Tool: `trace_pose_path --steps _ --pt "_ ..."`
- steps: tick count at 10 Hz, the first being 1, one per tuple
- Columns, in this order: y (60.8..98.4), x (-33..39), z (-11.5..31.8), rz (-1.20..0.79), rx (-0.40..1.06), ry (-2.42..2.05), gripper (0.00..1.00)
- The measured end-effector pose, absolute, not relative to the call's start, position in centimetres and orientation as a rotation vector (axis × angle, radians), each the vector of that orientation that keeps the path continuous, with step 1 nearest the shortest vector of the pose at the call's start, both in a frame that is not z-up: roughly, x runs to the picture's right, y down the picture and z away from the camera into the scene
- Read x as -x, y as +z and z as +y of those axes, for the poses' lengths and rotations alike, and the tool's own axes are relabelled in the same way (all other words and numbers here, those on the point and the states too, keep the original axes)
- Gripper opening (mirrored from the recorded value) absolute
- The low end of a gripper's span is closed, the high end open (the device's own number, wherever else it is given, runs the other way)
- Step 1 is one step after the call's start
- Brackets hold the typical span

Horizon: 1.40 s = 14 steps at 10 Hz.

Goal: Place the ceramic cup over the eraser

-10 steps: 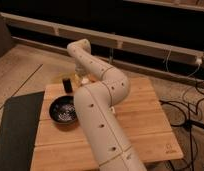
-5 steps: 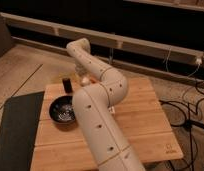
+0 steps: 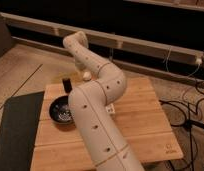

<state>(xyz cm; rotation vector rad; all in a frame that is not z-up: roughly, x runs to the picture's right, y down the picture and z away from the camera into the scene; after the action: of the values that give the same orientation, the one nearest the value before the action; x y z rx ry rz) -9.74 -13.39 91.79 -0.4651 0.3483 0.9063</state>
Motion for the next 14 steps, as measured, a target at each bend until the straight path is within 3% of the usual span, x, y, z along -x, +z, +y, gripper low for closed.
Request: trace_pose_path --steps 5,9,14 --pt "83.1 14.8 -20.6 0.092 0.392 0.928 0.0" --pt "78.3 18.5 -19.1 -0.009 0.416 0.831 0.0" --pt "77.9 19.4 -17.1 -0.018 0.44 0.785 0.0"
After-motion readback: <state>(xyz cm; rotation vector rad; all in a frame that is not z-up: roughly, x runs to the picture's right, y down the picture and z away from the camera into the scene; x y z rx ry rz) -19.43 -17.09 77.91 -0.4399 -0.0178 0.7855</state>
